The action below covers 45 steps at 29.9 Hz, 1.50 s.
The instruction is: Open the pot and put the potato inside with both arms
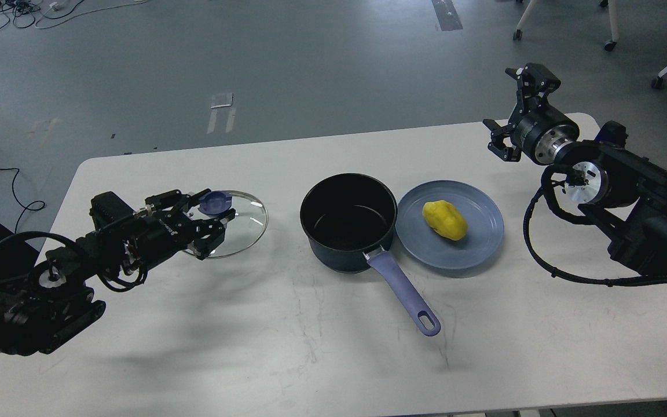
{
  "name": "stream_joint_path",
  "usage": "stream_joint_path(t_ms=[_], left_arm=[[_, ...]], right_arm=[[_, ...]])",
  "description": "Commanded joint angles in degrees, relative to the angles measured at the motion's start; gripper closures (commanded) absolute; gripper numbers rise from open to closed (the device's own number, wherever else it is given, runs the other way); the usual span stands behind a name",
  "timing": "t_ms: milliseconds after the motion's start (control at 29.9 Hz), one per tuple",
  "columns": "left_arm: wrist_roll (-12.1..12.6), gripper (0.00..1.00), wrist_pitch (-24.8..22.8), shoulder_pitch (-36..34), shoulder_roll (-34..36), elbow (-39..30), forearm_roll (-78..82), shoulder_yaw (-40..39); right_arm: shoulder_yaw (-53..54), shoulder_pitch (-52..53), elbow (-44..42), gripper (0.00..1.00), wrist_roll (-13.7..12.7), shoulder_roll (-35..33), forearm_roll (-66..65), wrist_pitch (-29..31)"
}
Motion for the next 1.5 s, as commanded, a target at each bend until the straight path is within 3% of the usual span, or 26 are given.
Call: stream_joint_path(t_ms=[0, 267, 334, 401, 903, 1036, 1204, 1237, 1271, 1337, 1371, 1438, 1471], left_arm=[[0.01, 0.65, 0.01, 3.68, -1.80, 5.76, -0.81, -0.22], [0.01, 0.62, 0.01, 4.05, -3.22, 7.10, -2.30, -0.04], [0.01, 0.48, 0.01, 4.05, -3.22, 7.01, -3.62, -0.04], [0.01, 0.02, 0.01, 4.13, -3.31, 7.01, -5.99, 0.22], [0.01, 0.02, 0.01, 4.66, -0.50, 4.90, -14.79, 0.22], [0.01, 0.02, 0.01, 2.91, 4.06, -2.20, -17.32, -1.44], [0.01, 0.02, 0.01, -6.31, 5.92, -10.47, -31.89, -4.25], [0.01, 0.02, -2.48, -8.85, 5.31, -10.83, -39.58, -7.13], [0.01, 0.01, -9.47, -10.70, 4.61, -11.09, -48.27, -10.21], [0.01, 0.01, -17.23, -12.38, 3.82, -11.10, -56.58, -12.86], [0.01, 0.01, -24.40, -14.48, 2.68, -10.58, -63.58, -14.96], [0.01, 0.01, -33.03, -16.51, 0.92, -10.31, -72.73, -17.69], [0.01, 0.01, -35.09, -16.61, 0.30, -10.31, -75.49, -18.67]], right_arm=[[0.00, 0.62, 0.07, 0.00, 0.00, 0.20, -0.02, 0.07], [-0.08, 1.15, -0.02, 0.00, 0.00, 0.12, -0.02, -0.02], [-0.17, 1.15, -0.02, 0.00, 0.00, 0.03, -0.02, -0.02], [-0.26, 1.06, -0.10, 0.00, 0.00, -0.06, -0.02, 0.07], [-0.26, 0.89, -0.10, 0.00, 0.00, -0.06, -0.02, 0.07], [-0.61, 0.97, 0.16, 0.00, 0.00, -0.15, -0.02, 0.16], [-2.36, 1.41, 1.04, 0.00, 0.43, -0.23, -0.99, 0.51], [-3.94, 1.85, 1.39, 0.00, 0.70, -0.23, -1.17, 0.51], [-5.87, 2.90, 1.82, 0.00, 0.87, -0.50, -1.25, 0.51], [-8.24, 4.13, 2.09, 0.00, 1.40, -1.46, -2.04, 0.51], [-11.04, 5.18, 2.44, 0.00, 2.27, -2.86, -3.96, 0.51], [-15.17, 6.94, 3.93, 0.00, 4.03, -4.44, -8.17, 0.51], [-16.33, 7.56, 4.55, 0.00, 4.65, -4.89, -9.76, 0.51]])
